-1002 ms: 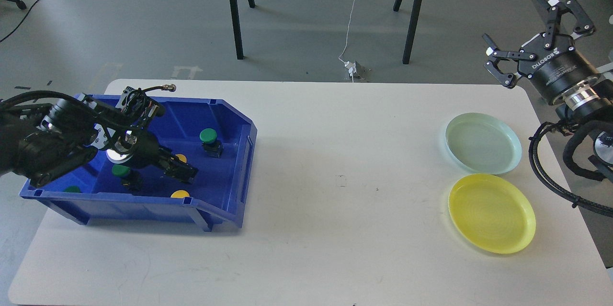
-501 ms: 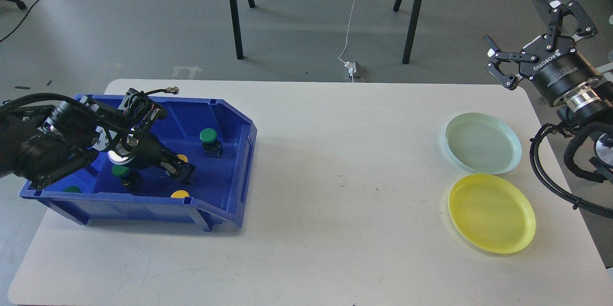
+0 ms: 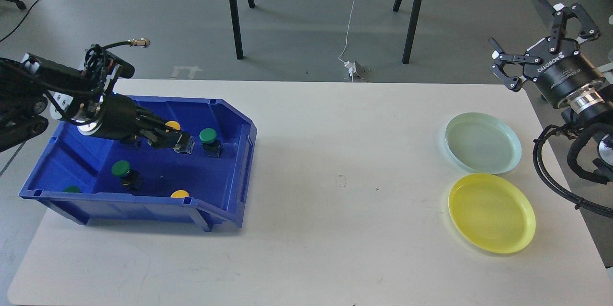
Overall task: Pass button and place on color plate
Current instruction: 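Lift the button out of the bin and extend it toward the right gripper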
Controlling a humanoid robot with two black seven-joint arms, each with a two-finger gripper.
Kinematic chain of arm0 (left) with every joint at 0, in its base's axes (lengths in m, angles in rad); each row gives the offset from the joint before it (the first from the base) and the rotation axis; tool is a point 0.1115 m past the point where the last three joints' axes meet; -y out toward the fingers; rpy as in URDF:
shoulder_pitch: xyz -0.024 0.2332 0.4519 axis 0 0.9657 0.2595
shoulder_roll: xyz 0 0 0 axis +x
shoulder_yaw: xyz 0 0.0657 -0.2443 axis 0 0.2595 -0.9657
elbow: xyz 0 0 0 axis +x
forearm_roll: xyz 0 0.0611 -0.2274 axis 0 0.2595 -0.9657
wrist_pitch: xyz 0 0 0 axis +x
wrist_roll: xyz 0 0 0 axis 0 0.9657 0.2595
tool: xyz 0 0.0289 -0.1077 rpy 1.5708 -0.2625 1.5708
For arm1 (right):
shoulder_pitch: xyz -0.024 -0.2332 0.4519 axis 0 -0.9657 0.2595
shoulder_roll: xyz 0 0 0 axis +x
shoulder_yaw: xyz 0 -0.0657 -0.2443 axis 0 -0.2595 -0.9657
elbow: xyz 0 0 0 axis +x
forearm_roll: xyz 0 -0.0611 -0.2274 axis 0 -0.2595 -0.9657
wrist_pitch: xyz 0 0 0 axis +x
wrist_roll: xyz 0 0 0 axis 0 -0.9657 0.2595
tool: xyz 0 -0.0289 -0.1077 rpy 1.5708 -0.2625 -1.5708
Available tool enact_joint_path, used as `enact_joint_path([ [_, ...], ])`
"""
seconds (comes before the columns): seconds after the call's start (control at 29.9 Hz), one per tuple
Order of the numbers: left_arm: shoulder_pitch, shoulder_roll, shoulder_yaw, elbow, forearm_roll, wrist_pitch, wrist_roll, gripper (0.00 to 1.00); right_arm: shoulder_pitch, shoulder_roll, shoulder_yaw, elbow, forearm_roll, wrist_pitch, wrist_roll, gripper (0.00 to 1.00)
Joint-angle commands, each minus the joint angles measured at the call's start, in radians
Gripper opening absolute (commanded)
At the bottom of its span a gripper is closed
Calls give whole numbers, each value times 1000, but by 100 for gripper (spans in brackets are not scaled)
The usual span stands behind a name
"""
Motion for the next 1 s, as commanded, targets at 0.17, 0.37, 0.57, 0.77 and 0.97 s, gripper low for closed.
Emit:
enact_joint_path([
  [0.17,9,157,-236,-291,-385,-6,0,6,-60,-7,-13,-18,-8,0,-6,99],
  [0.37,10,-130,-292,-190,-696,-6,0,6,-170,-107,-4,198,-96,0,2,99],
  [0.57,87,-446,-299,31,-789,-6,0,6,-229,-130,-1,439,-220,0,5,99],
  [0.77,188,-572,-316,143,-792,-6,0,6,-210,-92,-44,576,-301,0,7,99],
  [0.97,193,-583,-338,157,-789,-6,0,7,-193,-41,-104,575,-311,0,7,99],
])
